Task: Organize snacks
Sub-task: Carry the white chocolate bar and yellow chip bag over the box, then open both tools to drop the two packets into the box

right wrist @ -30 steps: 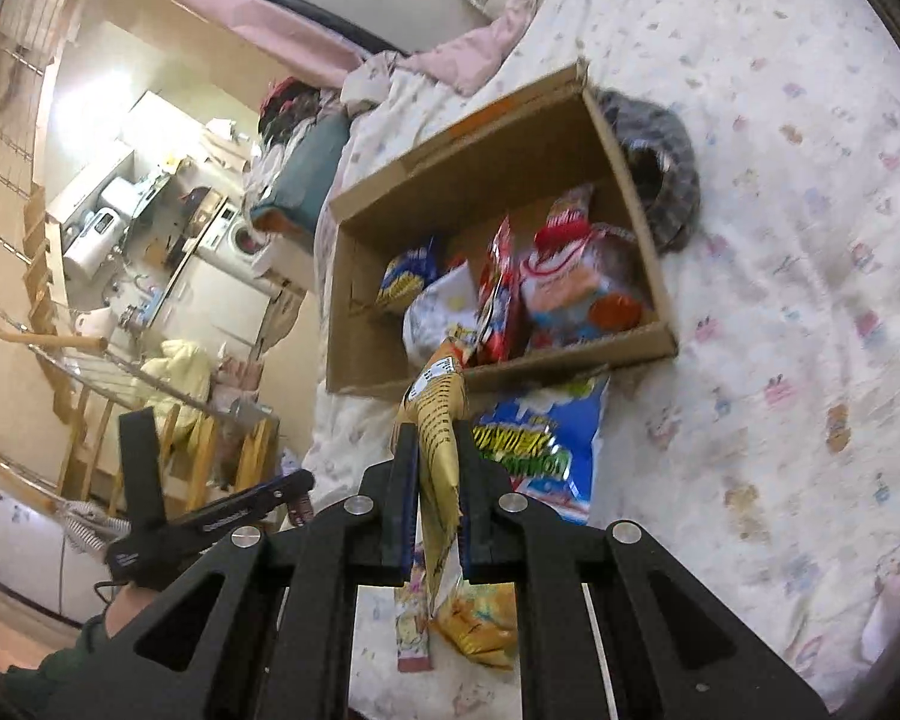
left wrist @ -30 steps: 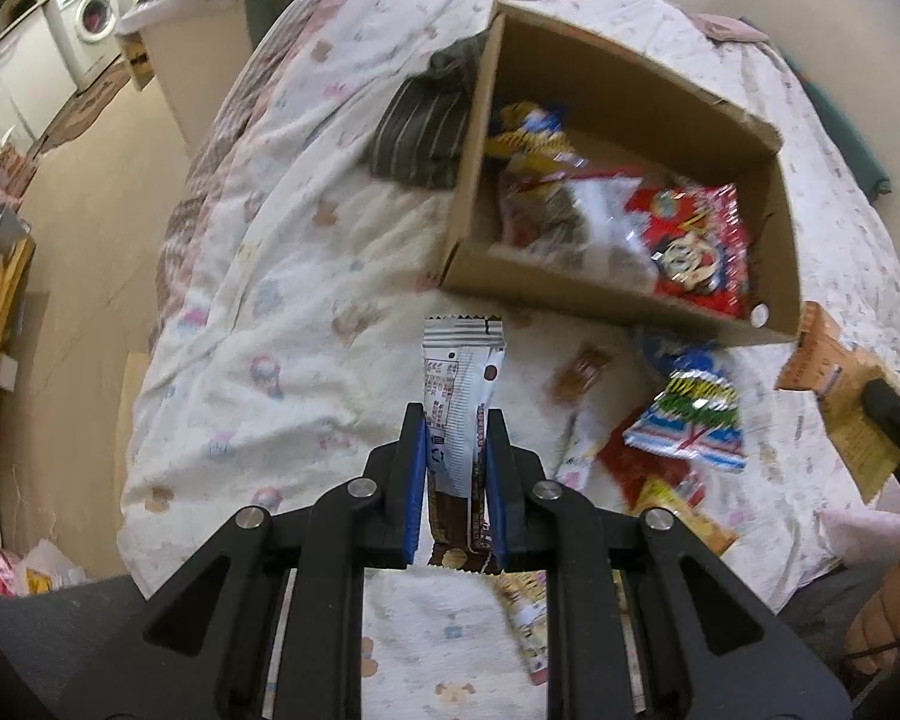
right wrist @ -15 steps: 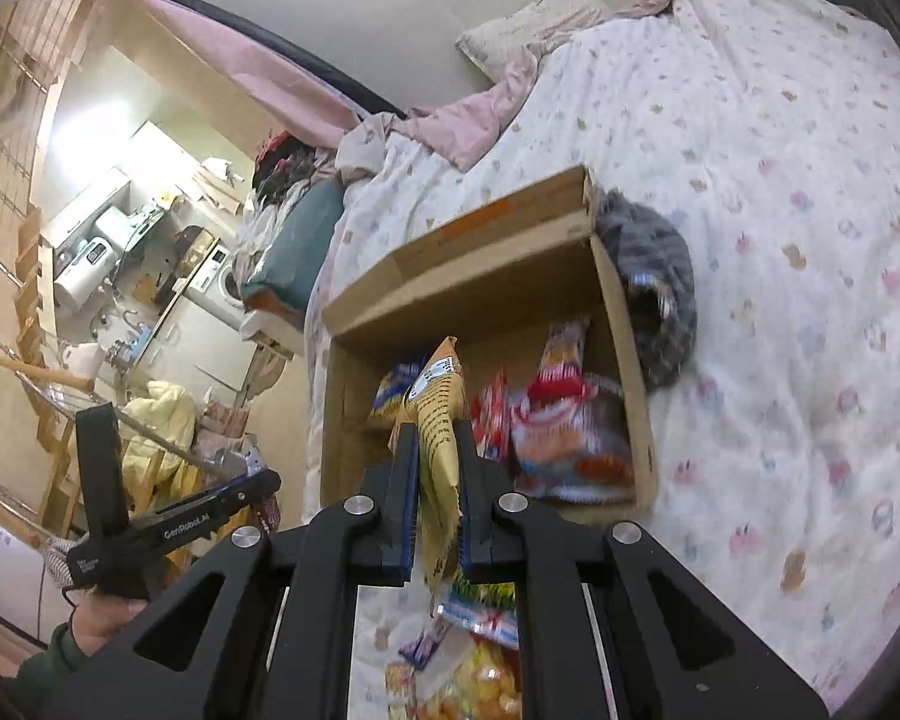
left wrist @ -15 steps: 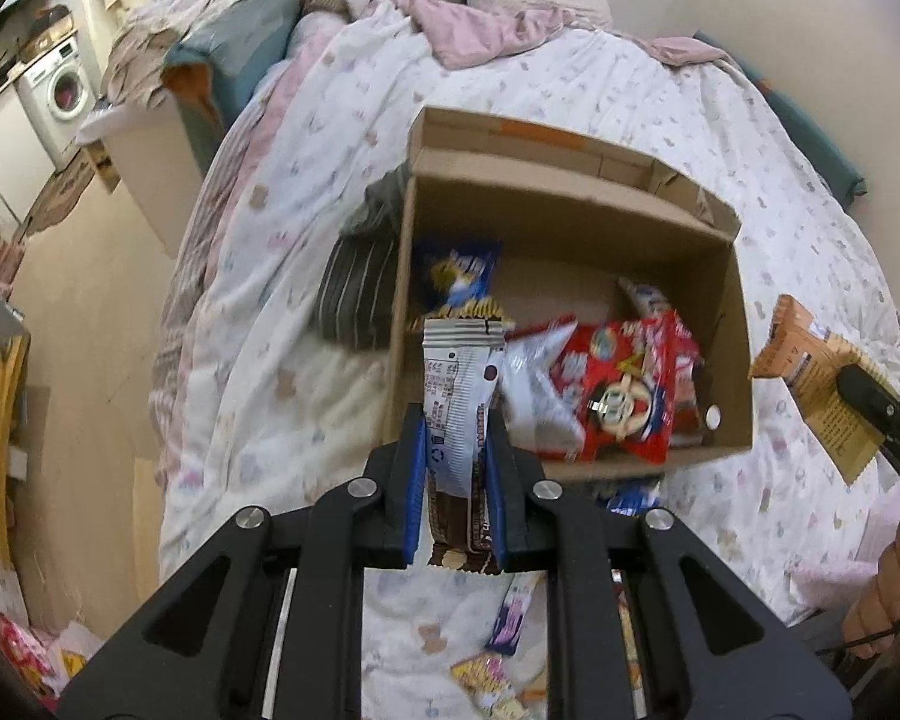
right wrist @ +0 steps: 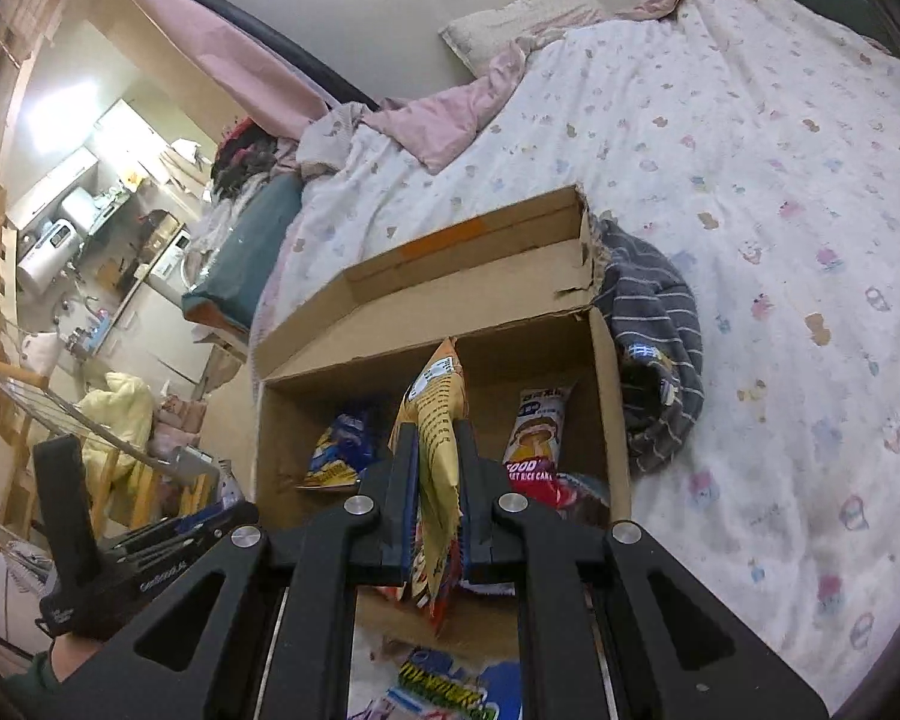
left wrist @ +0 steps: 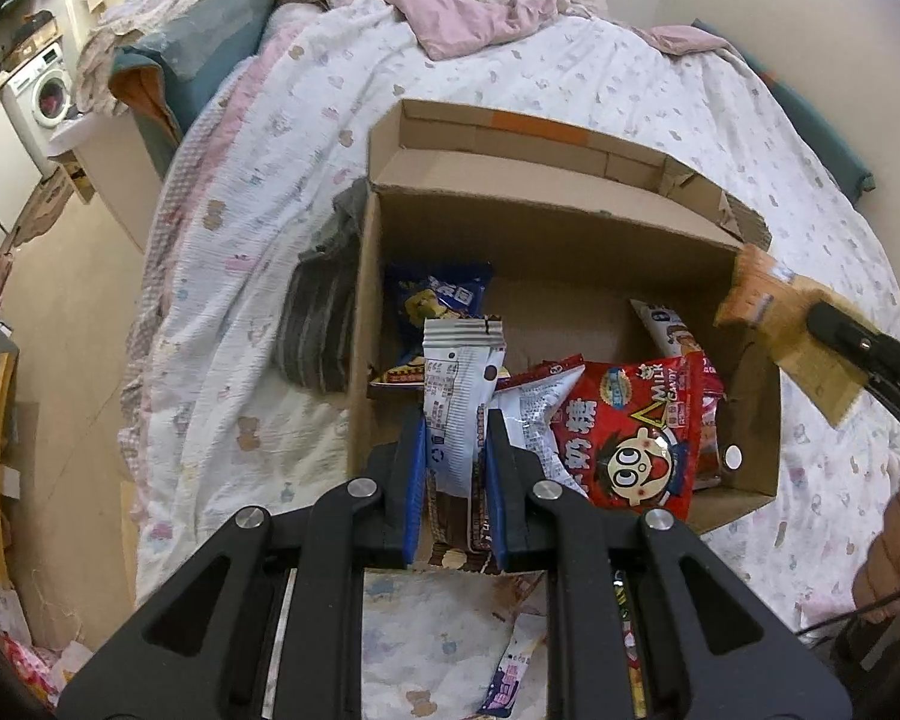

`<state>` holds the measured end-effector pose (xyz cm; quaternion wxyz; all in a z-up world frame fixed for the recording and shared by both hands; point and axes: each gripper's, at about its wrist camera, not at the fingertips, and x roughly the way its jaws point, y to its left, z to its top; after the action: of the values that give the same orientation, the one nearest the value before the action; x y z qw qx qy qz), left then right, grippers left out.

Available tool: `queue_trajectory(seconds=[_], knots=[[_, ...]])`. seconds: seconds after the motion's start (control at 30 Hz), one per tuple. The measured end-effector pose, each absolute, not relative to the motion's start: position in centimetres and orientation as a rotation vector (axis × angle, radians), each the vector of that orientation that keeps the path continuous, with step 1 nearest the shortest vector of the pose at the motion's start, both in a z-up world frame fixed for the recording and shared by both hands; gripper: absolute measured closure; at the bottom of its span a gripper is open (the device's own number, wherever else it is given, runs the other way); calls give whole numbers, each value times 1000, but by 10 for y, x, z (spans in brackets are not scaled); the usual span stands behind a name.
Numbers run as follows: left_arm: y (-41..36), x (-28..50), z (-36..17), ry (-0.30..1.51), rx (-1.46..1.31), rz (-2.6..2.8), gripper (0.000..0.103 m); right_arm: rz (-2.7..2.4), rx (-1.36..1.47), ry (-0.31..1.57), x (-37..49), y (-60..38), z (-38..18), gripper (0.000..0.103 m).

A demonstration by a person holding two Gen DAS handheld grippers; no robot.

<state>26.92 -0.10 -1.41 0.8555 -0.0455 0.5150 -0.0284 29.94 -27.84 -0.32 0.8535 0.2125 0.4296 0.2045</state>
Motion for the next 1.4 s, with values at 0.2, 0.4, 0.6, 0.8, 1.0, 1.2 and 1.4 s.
queue_trajectory(seconds=[0.2, 0.4, 0.6, 0.8, 1.0, 1.2, 1.4], knots=[[-5, 276, -26, 1071, -45, -77, 88, 447, 489, 938, 315, -272, -33, 92], [-3, 279, -31, 1075, -56, -76, 88, 453, 450, 971, 326, -254, -47, 92], [-10, 279, -28, 1056, -23, -87, 88, 468, 433, 981, 328, -242, -50, 92], [-12, 279, -31, 1074, -14, -71, 88, 459, 449, 991, 330, -244, -52, 91], [-11, 277, -31, 1076, -10, -70, 88, 464, 454, 990, 329, -245, -52, 88], [-14, 274, -31, 1084, 7, -102, 88, 452, 435, 992, 329, -243, -53, 88], [-18, 271, -33, 1084, 36, -102, 62, 417, 444, 963, 326, -252, -45, 28]])
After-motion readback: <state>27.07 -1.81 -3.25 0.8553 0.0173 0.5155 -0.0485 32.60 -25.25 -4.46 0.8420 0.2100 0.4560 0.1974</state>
